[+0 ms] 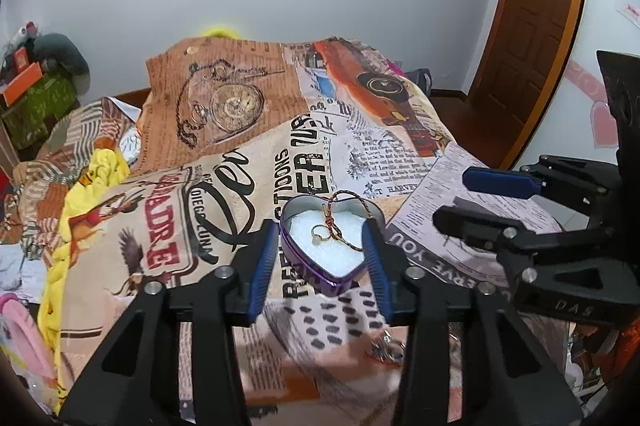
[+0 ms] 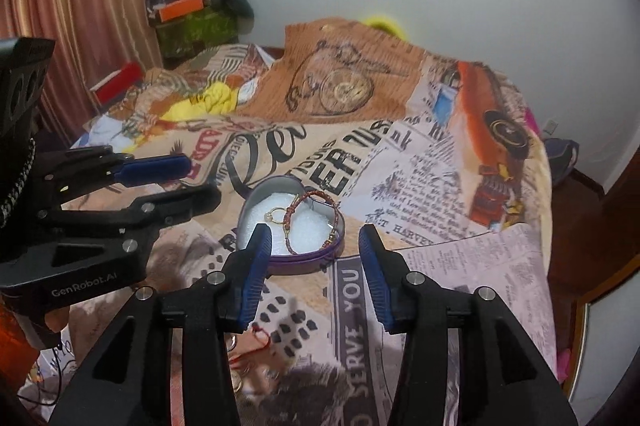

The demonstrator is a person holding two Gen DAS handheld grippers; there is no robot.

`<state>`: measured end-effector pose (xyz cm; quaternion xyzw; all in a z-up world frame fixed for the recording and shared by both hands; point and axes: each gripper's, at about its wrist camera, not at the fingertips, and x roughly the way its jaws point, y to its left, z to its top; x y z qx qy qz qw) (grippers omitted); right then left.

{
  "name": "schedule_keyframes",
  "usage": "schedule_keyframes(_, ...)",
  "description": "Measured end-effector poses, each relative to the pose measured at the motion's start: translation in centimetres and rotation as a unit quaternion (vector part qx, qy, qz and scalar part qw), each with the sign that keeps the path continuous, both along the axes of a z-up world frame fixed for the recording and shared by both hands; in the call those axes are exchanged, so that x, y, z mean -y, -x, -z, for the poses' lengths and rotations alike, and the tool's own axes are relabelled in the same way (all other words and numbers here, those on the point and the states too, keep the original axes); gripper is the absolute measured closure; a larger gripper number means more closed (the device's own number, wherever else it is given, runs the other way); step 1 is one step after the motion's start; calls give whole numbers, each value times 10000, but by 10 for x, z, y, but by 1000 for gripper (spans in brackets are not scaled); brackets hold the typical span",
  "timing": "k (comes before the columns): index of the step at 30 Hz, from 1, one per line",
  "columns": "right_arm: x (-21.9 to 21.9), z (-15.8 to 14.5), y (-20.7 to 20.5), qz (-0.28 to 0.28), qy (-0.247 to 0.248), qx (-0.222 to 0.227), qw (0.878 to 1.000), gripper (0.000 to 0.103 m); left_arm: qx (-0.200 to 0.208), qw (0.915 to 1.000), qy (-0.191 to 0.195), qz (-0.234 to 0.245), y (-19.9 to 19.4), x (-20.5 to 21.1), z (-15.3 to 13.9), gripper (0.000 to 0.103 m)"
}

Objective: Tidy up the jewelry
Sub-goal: 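Withdraw the right tool and move it toward the red-string jewelry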

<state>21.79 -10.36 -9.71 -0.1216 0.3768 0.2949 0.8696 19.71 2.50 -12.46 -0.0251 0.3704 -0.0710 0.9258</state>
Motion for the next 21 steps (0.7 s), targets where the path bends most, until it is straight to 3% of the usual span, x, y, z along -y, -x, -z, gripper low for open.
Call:
schedule_keyframes(11, 12, -17, 41, 132, -163, 212, 9996, 61, 103, 9999, -72, -40, 42, 2, -18, 51)
schedule_keyframes(21, 22, 8, 60, 223, -150, -174, 9995, 60, -298, 9995, -5, -47, 64, -1, 7, 49)
